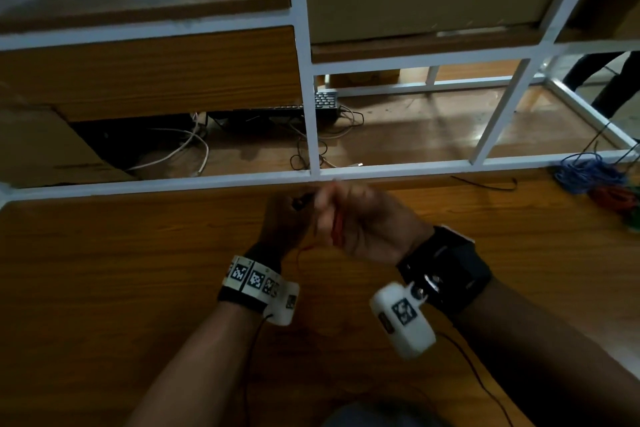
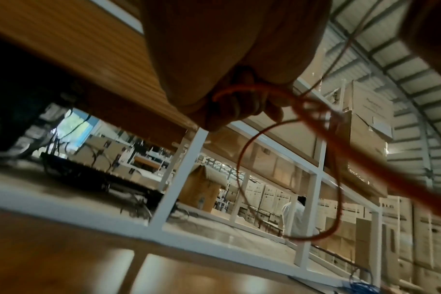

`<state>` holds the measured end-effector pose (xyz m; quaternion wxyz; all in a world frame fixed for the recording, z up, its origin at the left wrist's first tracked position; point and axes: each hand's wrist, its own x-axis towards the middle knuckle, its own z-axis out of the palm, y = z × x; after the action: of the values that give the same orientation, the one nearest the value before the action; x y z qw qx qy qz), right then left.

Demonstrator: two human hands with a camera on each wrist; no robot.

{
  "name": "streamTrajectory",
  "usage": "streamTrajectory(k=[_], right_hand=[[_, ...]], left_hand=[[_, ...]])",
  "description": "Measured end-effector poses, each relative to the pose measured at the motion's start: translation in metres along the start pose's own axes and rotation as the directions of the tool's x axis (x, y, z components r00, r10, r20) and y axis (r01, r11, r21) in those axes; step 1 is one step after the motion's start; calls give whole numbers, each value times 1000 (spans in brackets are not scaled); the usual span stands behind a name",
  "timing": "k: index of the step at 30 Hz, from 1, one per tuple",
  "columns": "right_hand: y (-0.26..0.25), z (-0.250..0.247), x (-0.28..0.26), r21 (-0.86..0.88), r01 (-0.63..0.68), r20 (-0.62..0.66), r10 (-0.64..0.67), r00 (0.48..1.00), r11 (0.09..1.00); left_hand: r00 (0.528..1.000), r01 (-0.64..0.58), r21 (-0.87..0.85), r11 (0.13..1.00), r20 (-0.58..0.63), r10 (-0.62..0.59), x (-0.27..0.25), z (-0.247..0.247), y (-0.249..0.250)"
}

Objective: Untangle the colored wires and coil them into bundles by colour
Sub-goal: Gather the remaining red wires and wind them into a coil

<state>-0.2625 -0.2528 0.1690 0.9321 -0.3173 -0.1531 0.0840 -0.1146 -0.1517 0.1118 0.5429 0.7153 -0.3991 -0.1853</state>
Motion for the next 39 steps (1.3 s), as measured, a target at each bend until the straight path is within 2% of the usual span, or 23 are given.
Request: streamTrajectory(k=[1,3,5,7,8,9,10,11,12,13,14,16,18,21,24,25,27,29,31,34,36,37,39], right_hand=[[-11,3,6,166,121,-28,-118,993,979],[-34,2,15,163,411,-242,-367,898,897],[-51,-10,16,-111,608,-468,-581,666,786],[-56,-31,11,-512,558,-514,-754,410,653],[-54,-44,6,-747,393,-447,-843,300,536],[-52,-58,0,-919,146,-328,-915,236,367],[-52,-69,-7,-976,-127,-205,-945,254,178],[-52,-74,-13,-936,-351,-133,-927,350,2],[-52,-77,-20,-862,-491,-148,-862,485,-128],[-51,-76,-26,-806,-555,-228,-758,611,-205],[-48,-74,-31,-769,-597,-359,-620,698,-228],[-36,-68,-36,-713,-667,-603,-296,740,-216],[-22,-61,-36,-674,-733,-736,5,677,-94],[0,-47,-33,-620,-744,-667,334,666,247],[17,-41,-26,-638,-695,-567,409,715,331],[22,-42,-25,-616,-676,-524,431,735,404],[26,-39,-24,-456,-600,-377,468,799,657],[24,-34,-24,-256,-475,-186,439,879,842],[14,-25,-21,-104,-318,-45,314,948,943],[-12,-16,-14,69,11,-53,-8,999,998],[-32,-14,-6,137,277,-210,-246,946,951],[-40,-16,-3,93,402,-325,-354,877,911],[-51,-29,2,-222,512,-511,-546,664,830]], left_hand=[[997,66,-82,994,-26,-69,-6,6,-1],[982,181,-213,960,-15,-189,-19,13,-5],[959,282,-343,896,112,-259,-30,13,-15],[927,333,-345,878,292,-237,-36,6,-25],[907,345,-297,890,351,-235,-37,2,-27],[893,352,-253,901,380,-242,-39,-4,-29],[887,360,-215,908,382,-261,-40,-10,-29],[885,376,-192,906,363,-291,-40,-17,-30],[885,389,-177,904,345,-313,-39,-25,-32],[885,392,-156,907,332,-326,-38,-33,-33],[886,390,-111,914,315,-340,-36,-40,-32],[902,356,22,934,252,-349,-32,-48,-27],[938,272,146,951,180,-296,-26,-48,-15],[968,136,246,960,172,-182,-16,-35,2],[985,32,166,986,162,-60,-8,-20,12],[988,11,136,991,149,-32,-4,-16,13],[990,-23,101,995,138,9,1,-10,10],[993,-22,54,998,118,15,4,-10,4],[995,4,-4,1000,99,-4,6,-12,-3],[991,79,-81,994,111,-70,-1,-9,-2],[981,120,-135,984,170,-97,-8,-3,-3],[973,136,-158,978,207,-101,-12,0,-4],[951,193,-196,961,279,-134,-17,7,-5]])
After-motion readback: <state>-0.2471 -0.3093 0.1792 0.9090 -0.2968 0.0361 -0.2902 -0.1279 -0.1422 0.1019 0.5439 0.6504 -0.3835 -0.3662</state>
